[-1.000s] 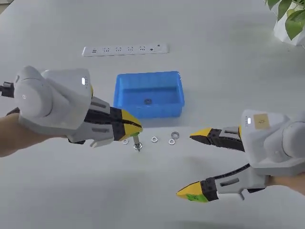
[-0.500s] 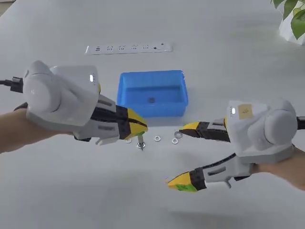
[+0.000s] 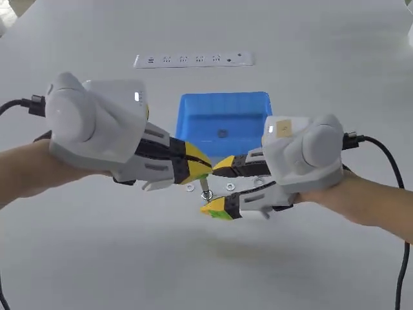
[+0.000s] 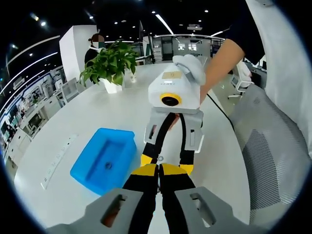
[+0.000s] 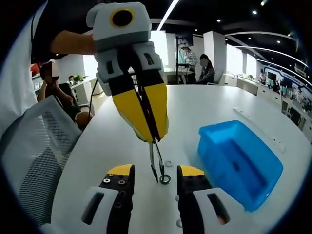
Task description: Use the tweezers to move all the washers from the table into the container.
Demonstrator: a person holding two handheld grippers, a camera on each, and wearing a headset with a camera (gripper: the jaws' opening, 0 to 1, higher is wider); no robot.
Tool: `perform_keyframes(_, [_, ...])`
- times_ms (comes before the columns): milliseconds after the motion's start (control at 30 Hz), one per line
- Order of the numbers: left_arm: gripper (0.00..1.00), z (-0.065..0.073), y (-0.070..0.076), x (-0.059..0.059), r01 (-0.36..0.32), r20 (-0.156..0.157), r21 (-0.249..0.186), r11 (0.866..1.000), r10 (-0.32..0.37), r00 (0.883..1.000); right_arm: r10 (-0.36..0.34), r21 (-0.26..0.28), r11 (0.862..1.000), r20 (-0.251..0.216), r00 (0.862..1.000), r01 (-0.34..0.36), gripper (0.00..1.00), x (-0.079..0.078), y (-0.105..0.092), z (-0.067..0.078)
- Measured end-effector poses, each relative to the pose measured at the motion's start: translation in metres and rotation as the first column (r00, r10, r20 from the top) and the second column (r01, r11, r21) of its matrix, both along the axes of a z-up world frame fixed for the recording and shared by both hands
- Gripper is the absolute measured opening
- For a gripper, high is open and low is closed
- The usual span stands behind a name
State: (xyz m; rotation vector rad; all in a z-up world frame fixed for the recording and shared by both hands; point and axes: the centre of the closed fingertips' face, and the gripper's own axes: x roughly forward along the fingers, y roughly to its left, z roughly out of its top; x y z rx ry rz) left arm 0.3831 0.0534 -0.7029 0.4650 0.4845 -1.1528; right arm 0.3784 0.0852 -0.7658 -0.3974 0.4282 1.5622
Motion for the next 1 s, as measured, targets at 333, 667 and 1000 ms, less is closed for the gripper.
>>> perform_keyframes(333, [0.04,-0.0008,-0.0039,0.0,0.003,-0.004,-0.012,1.0,-0.003,1.0,0.032,-0.02,0.999,0.001,0.999,-0.032,0.19,0.0018,0.0022,-0.0051])
perform_keyframes(667, [0.04,-0.0022,-0.006,-0.0017,0.022,0.0,-0.002,1.0,-0.022,1.0,0.087,-0.037,0.996,0.019,0.996,-0.087,0.11,-0.0023,0.0043,-0.0091])
perform_keyframes(1000, [0.05,-0.0025,-0.002,0.0007,0.002,-0.002,0.015,1.0,-0.002,1.0,0.111,-0.035,0.993,0.045,0.993,-0.109,0.1,-0.002,0.005,-0.0085])
